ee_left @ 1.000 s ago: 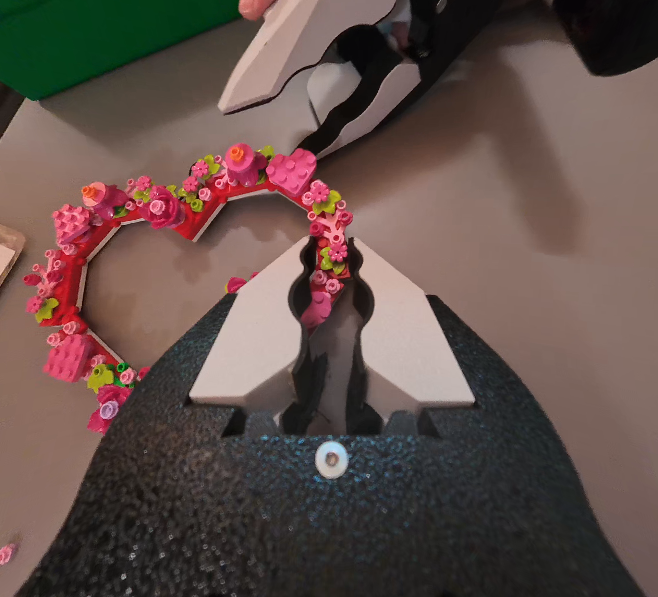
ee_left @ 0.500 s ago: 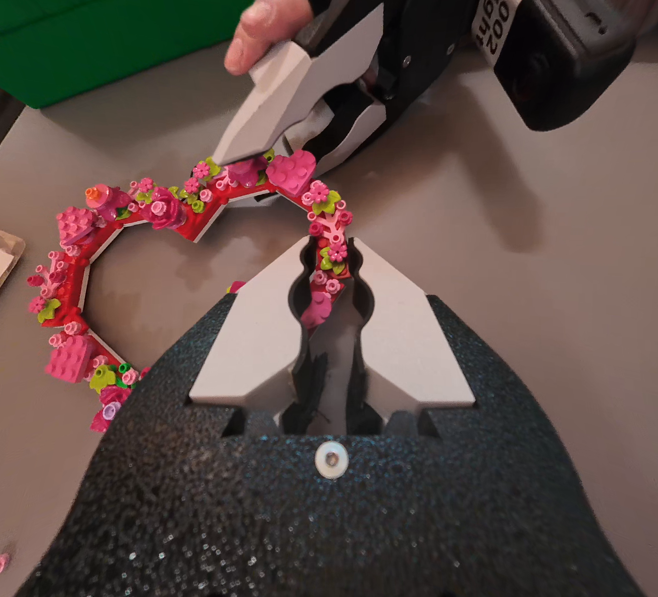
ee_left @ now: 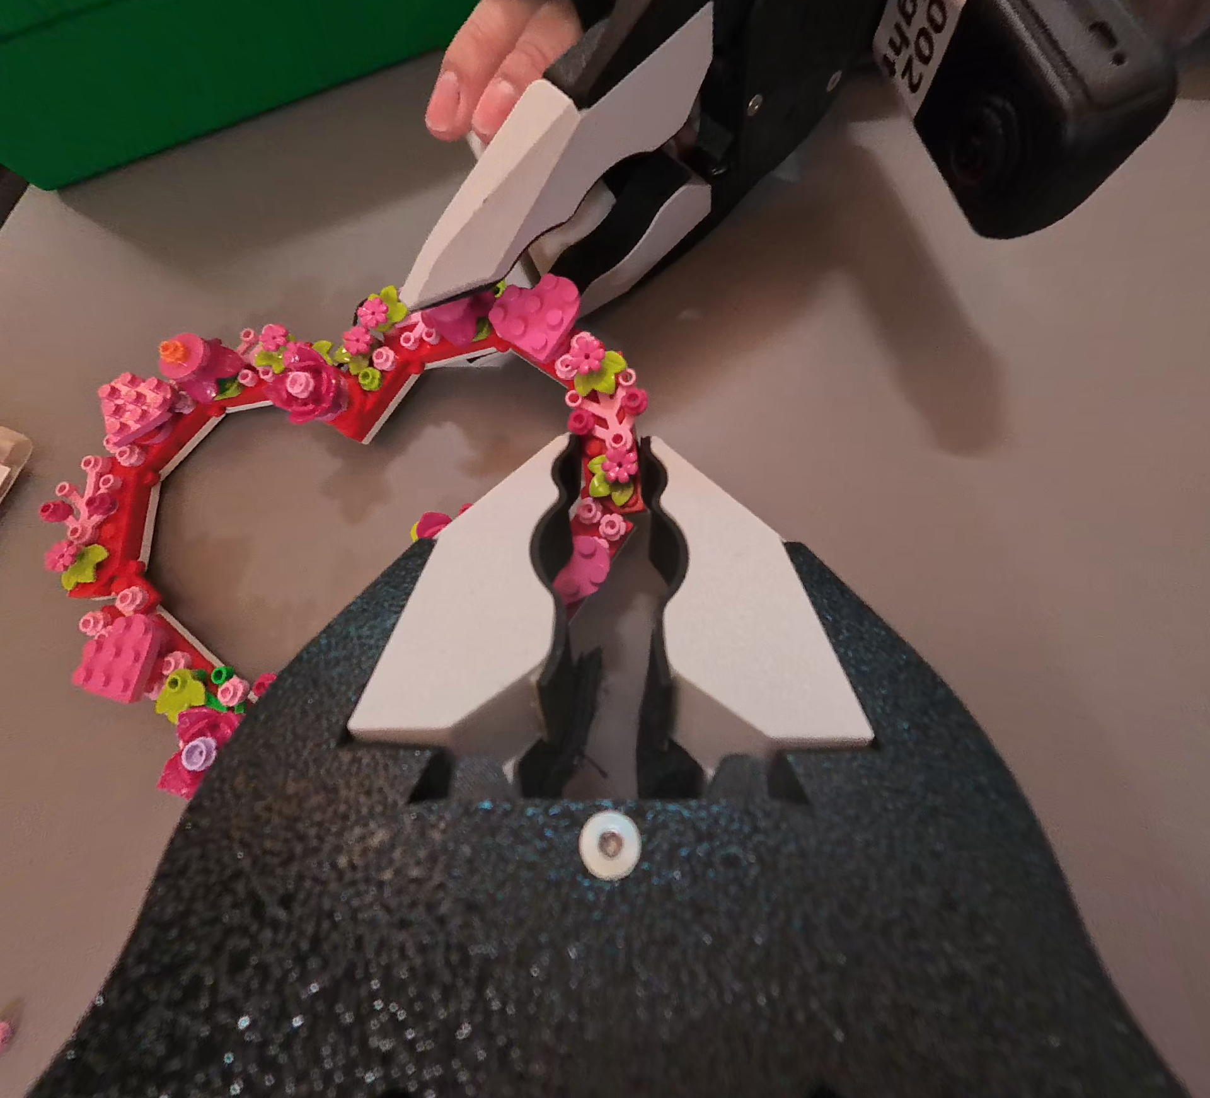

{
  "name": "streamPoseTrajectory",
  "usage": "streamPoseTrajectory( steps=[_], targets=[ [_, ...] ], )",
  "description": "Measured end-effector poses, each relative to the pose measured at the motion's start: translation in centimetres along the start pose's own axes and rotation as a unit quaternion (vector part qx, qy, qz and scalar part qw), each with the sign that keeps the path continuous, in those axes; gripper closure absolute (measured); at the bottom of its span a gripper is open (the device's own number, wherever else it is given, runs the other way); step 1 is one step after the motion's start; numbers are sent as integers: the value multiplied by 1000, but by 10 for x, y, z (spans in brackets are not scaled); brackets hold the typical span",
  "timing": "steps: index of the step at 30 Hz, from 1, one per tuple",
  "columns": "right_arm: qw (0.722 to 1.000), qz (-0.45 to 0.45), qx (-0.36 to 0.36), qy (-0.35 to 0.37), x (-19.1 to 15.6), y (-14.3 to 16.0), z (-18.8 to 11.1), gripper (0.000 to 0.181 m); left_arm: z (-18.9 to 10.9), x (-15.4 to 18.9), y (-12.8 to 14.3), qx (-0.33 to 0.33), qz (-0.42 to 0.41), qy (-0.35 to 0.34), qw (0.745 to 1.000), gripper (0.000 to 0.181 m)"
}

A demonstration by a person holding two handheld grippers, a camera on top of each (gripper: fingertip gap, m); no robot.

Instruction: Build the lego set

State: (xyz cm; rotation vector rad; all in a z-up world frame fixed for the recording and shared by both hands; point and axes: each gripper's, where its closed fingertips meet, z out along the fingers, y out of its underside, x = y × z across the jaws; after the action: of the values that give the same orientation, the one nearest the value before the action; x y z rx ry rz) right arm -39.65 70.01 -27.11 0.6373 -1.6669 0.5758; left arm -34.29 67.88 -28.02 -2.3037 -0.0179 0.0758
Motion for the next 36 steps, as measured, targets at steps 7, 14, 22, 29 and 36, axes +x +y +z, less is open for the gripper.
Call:
streamPoseTrajectory(
  steps=[7, 14, 22, 29, 36],
  targets=[
    [1000, 0, -3, -16, -3, 0, 0, 150, 2, 1, 2, -4, 1, 2, 1000, 165],
    [1000, 21, -6, -17, -3, 2, -4, 140, 5, 1, 4, -6, 2, -3, 1000, 165],
    [995, 48, -86, 3, -4, 27, -37, 132, 14, 3, 15, -38, 32, -23, 999, 165],
    [975, 147, -160, 54, 0, 31, -68, 131, -1, 11, -2, 4, 9, 0, 1000, 150],
    [939, 246, -198, 138, 25, 16, -79, 135, -107, -27, -54, 212, -23, -67, 975, 135]
  ],
)
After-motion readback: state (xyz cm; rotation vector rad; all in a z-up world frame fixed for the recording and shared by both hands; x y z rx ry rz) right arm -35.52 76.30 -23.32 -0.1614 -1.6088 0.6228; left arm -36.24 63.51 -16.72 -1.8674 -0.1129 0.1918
